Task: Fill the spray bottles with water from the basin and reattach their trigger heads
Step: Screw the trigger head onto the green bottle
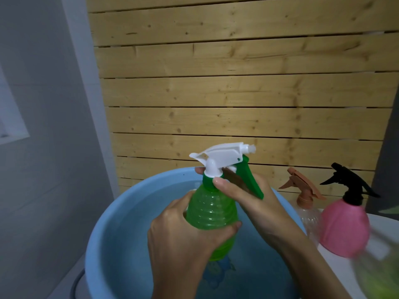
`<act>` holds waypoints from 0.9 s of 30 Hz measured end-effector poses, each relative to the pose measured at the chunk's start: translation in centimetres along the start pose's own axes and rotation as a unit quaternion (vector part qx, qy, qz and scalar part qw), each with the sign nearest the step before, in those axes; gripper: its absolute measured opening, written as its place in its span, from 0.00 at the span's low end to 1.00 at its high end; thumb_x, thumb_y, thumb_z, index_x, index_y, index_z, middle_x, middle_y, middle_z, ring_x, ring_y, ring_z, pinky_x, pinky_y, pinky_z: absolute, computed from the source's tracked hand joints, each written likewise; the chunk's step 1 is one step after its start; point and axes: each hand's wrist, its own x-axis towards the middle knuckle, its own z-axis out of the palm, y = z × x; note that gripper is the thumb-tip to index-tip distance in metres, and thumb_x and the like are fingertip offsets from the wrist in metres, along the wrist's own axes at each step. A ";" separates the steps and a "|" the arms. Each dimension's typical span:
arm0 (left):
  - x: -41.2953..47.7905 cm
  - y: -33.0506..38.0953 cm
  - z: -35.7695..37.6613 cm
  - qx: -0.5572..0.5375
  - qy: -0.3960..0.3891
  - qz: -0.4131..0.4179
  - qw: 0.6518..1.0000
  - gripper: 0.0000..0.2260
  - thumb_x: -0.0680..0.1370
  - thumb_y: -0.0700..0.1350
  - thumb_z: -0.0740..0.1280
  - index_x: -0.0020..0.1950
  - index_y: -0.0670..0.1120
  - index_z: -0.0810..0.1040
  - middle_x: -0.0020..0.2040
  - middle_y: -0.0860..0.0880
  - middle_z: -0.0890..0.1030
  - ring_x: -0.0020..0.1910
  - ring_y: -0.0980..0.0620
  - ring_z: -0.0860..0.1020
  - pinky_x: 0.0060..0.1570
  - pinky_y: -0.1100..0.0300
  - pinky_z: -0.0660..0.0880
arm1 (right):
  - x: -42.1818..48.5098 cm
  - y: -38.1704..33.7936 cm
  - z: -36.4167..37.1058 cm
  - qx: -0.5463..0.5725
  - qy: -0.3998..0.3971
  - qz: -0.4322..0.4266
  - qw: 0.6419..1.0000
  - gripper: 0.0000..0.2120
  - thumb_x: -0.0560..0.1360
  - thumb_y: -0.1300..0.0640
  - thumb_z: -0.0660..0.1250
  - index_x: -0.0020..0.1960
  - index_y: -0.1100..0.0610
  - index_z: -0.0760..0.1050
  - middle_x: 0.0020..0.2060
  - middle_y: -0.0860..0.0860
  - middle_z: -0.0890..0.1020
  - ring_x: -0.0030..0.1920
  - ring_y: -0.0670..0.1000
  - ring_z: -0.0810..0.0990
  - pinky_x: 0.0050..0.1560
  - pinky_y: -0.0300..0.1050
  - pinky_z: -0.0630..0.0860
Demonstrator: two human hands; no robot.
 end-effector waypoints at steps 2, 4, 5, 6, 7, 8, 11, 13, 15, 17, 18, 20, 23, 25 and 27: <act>0.0 0.2 0.0 0.009 -0.004 -0.002 1.000 0.19 0.46 0.69 0.71 0.33 0.69 0.72 0.34 0.58 0.80 0.39 0.62 0.78 0.41 0.60 0.77 | 0.3 0.4 0.2 -0.001 0.038 -0.009 0.999 0.17 0.66 0.60 0.73 0.54 0.64 0.79 0.50 0.59 0.84 0.50 0.51 0.82 0.51 0.40 0.79; -0.1 0.3 -0.1 0.016 -0.016 -0.002 1.000 0.20 0.47 0.68 0.74 0.33 0.66 0.72 0.33 0.59 0.78 0.38 0.62 0.76 0.38 0.66 0.74 | 0.6 0.7 0.4 -0.018 0.074 -0.020 0.997 0.18 0.62 0.61 0.75 0.50 0.64 0.77 0.44 0.58 0.81 0.46 0.46 0.81 0.48 0.37 0.77; -0.1 0.4 0.0 0.018 -0.019 -0.001 1.000 0.20 0.48 0.68 0.75 0.33 0.66 0.72 0.32 0.61 0.76 0.38 0.62 0.75 0.37 0.69 0.70 | 0.6 0.8 0.5 -0.028 0.080 -0.025 0.996 0.17 0.61 0.61 0.76 0.48 0.62 0.76 0.42 0.56 0.80 0.44 0.44 0.79 0.46 0.36 0.76; -0.1 0.5 0.0 0.019 -0.018 0.003 1.000 0.21 0.47 0.68 0.75 0.35 0.67 0.73 0.31 0.62 0.74 0.37 0.62 0.73 0.36 0.72 0.68 | 0.6 0.7 0.5 -0.032 0.080 -0.021 0.996 0.17 0.61 0.60 0.77 0.48 0.60 0.77 0.41 0.53 0.79 0.43 0.43 0.79 0.45 0.36 0.76; -0.1 0.5 0.0 0.021 -0.015 0.009 1.000 0.24 0.46 0.69 0.73 0.38 0.67 0.73 0.31 0.62 0.74 0.36 0.63 0.72 0.36 0.73 0.66 | 0.5 0.6 0.6 -0.036 0.074 -0.012 0.997 0.17 0.62 0.59 0.77 0.49 0.58 0.78 0.42 0.51 0.81 0.43 0.43 0.80 0.44 0.37 0.76; -0.1 0.3 0.1 0.024 -0.013 0.014 1.000 0.25 0.46 0.69 0.70 0.39 0.65 0.73 0.32 0.62 0.74 0.36 0.63 0.73 0.35 0.74 0.66 | 0.4 0.5 0.7 -0.045 0.064 -0.005 0.997 0.18 0.63 0.58 0.77 0.51 0.55 0.80 0.45 0.48 0.83 0.46 0.43 0.81 0.46 0.38 0.77; -0.1 -0.1 0.1 0.023 -0.015 0.021 0.999 0.24 0.47 0.70 0.70 0.39 0.65 0.75 0.34 0.62 0.77 0.38 0.65 0.75 0.37 0.71 0.71 | 0.0 0.5 0.6 -0.087 0.068 0.031 0.993 0.19 0.62 0.49 0.77 0.52 0.43 0.82 0.53 0.44 0.83 0.55 0.42 0.80 0.55 0.42 0.78; -0.1 -0.2 0.1 0.015 -0.013 0.020 1.000 0.26 0.46 0.71 0.69 0.42 0.66 0.77 0.36 0.61 0.80 0.40 0.63 0.78 0.41 0.64 0.76 | -0.2 0.5 0.3 -0.058 0.072 0.054 0.994 0.17 0.62 0.48 0.75 0.50 0.41 0.82 0.55 0.45 0.82 0.55 0.41 0.81 0.52 0.38 0.78; -0.1 -0.1 0.1 0.003 -0.008 0.007 1.000 0.24 0.45 0.71 0.68 0.38 0.69 0.75 0.37 0.60 0.81 0.40 0.63 0.79 0.42 0.59 0.78 | -0.4 0.2 -0.1 -0.008 0.029 0.062 0.998 0.15 0.66 0.51 0.71 0.52 0.42 0.82 0.55 0.46 0.83 0.55 0.43 0.81 0.50 0.35 0.77; -0.1 0.0 0.0 -0.011 -0.004 -0.003 1.000 0.21 0.45 0.71 0.69 0.36 0.71 0.73 0.36 0.60 0.81 0.39 0.63 0.79 0.41 0.58 0.78 | -0.4 0.0 -0.1 0.011 -0.013 0.051 0.999 0.15 0.69 0.54 0.68 0.53 0.43 0.82 0.53 0.45 0.84 0.56 0.44 0.81 0.52 0.36 0.76; -0.2 0.0 0.0 -0.018 -0.005 -0.006 1.000 0.20 0.46 0.71 0.70 0.35 0.72 0.73 0.35 0.60 0.81 0.39 0.63 0.79 0.41 0.58 0.78 | -0.3 0.0 0.0 0.011 -0.017 0.045 0.999 0.14 0.69 0.55 0.67 0.54 0.46 0.83 0.52 0.47 0.84 0.55 0.45 0.82 0.53 0.37 0.77; -0.2 0.3 -0.2 -0.027 -0.008 -0.016 0.999 0.19 0.46 0.69 0.72 0.34 0.76 0.71 0.34 0.60 0.80 0.38 0.63 0.78 0.41 0.59 0.78 | 0.1 0.2 0.1 -0.008 -0.005 0.017 1.000 0.17 0.69 0.58 0.69 0.58 0.56 0.81 0.53 0.52 0.84 0.56 0.50 0.82 0.56 0.41 0.78; -0.2 0.7 -0.4 -0.014 -0.013 -0.019 1.000 0.20 0.46 0.69 0.71 0.35 0.77 0.70 0.34 0.60 0.79 0.39 0.63 0.78 0.40 0.61 0.77 | 0.4 0.6 0.3 -0.043 0.036 -0.033 0.998 0.20 0.65 0.59 0.76 0.56 0.60 0.80 0.50 0.51 0.85 0.54 0.51 0.82 0.60 0.51 0.76; -0.2 0.7 -0.3 -0.006 -0.020 -0.020 1.000 0.19 0.47 0.69 0.71 0.34 0.72 0.72 0.34 0.58 0.79 0.40 0.62 0.78 0.39 0.62 0.75 | 0.6 0.9 0.5 -0.042 0.059 -0.044 0.996 0.19 0.62 0.59 0.78 0.51 0.61 0.78 0.44 0.51 0.83 0.47 0.48 0.81 0.54 0.50 0.77; -0.2 0.7 -0.3 -0.004 -0.021 -0.018 1.000 0.20 0.45 0.70 0.69 0.34 0.68 0.74 0.34 0.57 0.79 0.40 0.61 0.78 0.38 0.63 0.75 | 0.7 1.1 0.8 -0.034 0.056 -0.054 0.996 0.17 0.62 0.61 0.77 0.46 0.60 0.74 0.38 0.48 0.78 0.42 0.45 0.77 0.46 0.42 0.75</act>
